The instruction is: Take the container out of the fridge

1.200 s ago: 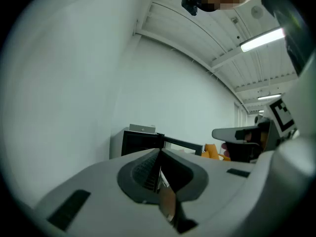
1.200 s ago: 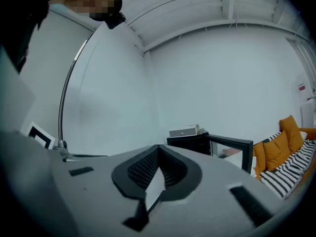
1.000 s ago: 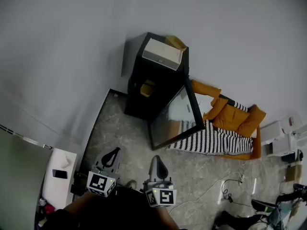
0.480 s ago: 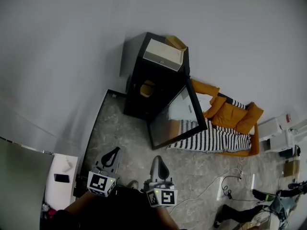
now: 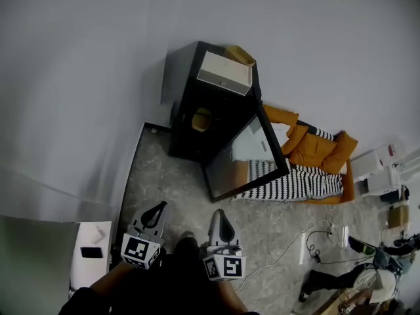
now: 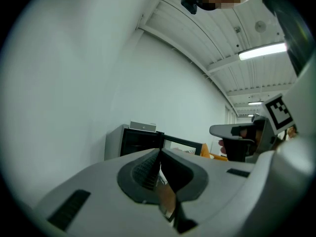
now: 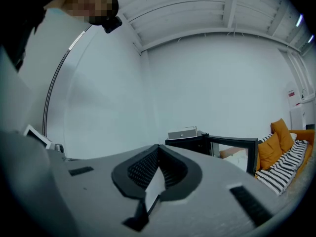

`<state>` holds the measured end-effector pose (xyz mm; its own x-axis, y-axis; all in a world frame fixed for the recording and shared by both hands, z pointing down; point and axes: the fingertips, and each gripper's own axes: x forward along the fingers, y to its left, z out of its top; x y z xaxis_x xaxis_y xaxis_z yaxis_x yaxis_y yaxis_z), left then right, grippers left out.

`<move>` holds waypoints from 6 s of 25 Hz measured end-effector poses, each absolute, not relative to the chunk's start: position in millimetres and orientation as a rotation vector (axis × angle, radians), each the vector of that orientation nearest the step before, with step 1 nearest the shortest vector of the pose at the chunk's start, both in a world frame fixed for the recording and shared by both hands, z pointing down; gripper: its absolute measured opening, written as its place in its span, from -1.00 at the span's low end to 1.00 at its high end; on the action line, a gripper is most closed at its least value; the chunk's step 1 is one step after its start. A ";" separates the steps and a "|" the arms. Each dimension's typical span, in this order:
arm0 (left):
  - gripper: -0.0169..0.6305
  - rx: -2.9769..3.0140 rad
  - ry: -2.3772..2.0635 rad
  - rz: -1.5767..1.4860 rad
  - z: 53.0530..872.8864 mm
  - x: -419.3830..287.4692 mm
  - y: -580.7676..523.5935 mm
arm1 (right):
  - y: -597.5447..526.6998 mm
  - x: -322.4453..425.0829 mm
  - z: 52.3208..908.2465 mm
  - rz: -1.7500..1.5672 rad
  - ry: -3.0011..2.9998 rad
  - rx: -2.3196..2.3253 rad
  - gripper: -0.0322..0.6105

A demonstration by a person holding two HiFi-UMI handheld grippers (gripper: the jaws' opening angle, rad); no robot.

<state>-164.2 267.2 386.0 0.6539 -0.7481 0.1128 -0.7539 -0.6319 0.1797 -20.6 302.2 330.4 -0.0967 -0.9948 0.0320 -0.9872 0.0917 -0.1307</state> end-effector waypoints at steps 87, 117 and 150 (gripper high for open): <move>-0.35 1.738 -0.932 -0.251 778.8 23.5 -172.3 | -131.5 128.0 533.5 -0.402 2.390 -2.019 -0.90; -0.09 1.437 -0.838 -0.595 876.4 64.3 -240.5 | -126.5 146.8 585.6 -0.526 2.407 -1.989 -0.90; -0.34 1.387 -0.815 -0.656 888.4 79.9 -253.9 | -118.6 159.2 608.0 -0.577 2.383 -2.012 -0.90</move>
